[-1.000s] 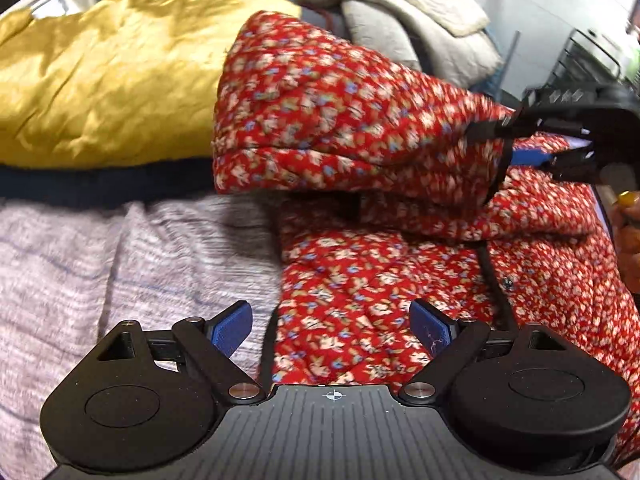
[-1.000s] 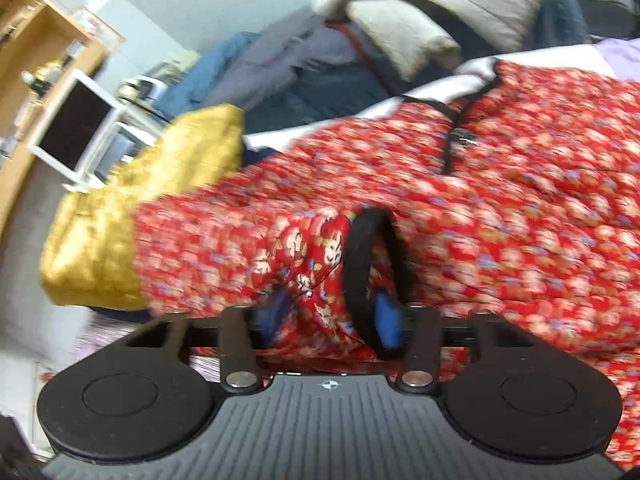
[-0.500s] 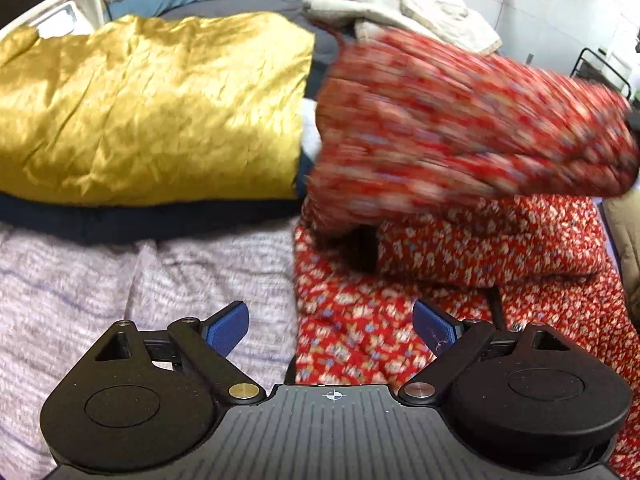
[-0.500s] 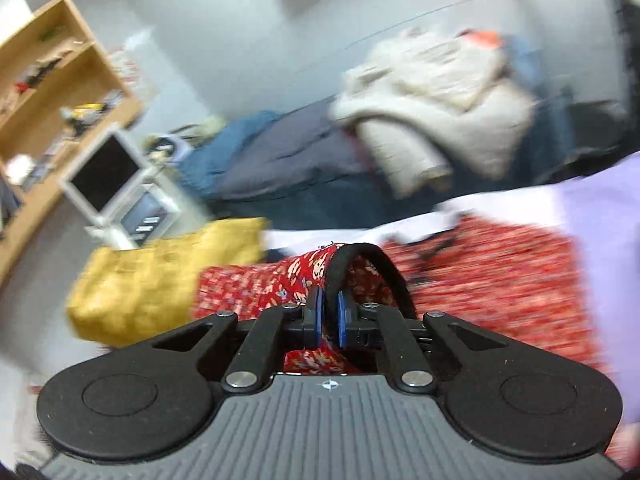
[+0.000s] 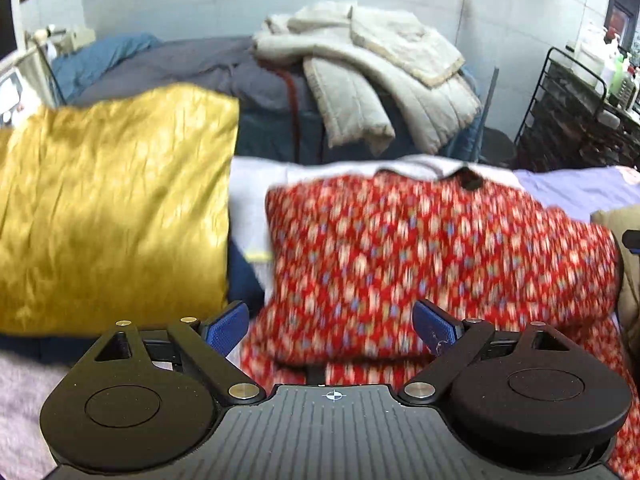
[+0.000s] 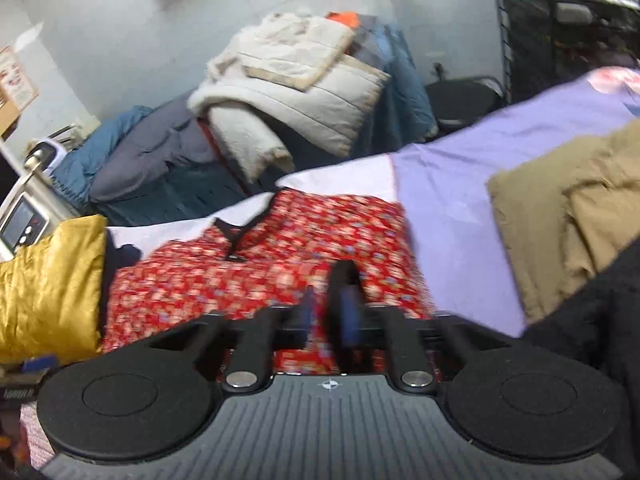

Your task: Fold large clothes

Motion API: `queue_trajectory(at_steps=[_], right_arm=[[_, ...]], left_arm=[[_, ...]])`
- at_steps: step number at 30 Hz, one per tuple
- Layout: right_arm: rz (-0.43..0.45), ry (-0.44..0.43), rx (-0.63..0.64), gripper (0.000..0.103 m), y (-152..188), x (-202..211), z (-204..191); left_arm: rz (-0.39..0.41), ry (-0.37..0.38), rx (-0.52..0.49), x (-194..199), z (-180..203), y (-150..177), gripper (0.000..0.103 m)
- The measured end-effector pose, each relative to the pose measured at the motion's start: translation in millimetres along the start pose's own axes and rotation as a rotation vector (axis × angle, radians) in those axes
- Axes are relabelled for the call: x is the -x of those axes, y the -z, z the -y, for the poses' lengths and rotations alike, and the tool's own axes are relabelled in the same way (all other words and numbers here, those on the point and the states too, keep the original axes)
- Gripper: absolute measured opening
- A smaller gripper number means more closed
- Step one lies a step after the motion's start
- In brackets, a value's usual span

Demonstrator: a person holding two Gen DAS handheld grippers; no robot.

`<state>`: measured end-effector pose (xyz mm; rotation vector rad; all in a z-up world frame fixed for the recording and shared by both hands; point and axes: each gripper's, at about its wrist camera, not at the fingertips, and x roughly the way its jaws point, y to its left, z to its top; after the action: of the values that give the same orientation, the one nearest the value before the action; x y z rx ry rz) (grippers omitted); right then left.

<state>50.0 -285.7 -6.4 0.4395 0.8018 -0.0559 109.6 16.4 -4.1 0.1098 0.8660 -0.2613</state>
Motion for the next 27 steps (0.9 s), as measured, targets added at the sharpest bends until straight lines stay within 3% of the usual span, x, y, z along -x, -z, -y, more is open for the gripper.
queue_trajectory(at_steps=[2,5,10,13,15,18,22,27], right_arm=[[0.054,0.010,0.063,0.066,-2.1,6.9,-16.7],[0.074,-0.010,0.178,0.078,-0.1,4.1,-48.4],[-0.037,-0.020,0.355,0.086,17.0,-38.8,-87.4],[-0.085,0.061,0.400,0.087,28.8,-72.2,-92.1],[-0.120,0.118,0.384,0.088,30.7,-92.5,-86.8],[-0.138,0.129,0.315,0.091,24.5,-109.6,-72.8],[-0.205,0.150,0.354,0.095,24.6,-136.9,-64.6],[-0.209,0.170,0.371,0.103,27.5,-156.6,-65.1]], left_arm=[[0.020,-0.002,-0.001,-5.2,5.0,-9.4,0.103],[0.034,0.008,-0.019,-17.2,15.4,-21.9,0.103],[-0.026,-0.009,-0.115,-51.3,43.4,-29.0,0.103],[-0.085,-0.070,-0.168,-78.9,55.2,-23.8,0.103],[-0.117,-0.089,-0.167,-93.8,55.7,-20.1,0.103],[-0.140,-0.091,-0.143,-111.5,48.7,-15.7,0.103],[-0.158,-0.088,-0.157,-131.5,46.8,-13.6,0.103],[-0.150,-0.104,-0.162,-144.7,51.0,-12.2,0.103]])
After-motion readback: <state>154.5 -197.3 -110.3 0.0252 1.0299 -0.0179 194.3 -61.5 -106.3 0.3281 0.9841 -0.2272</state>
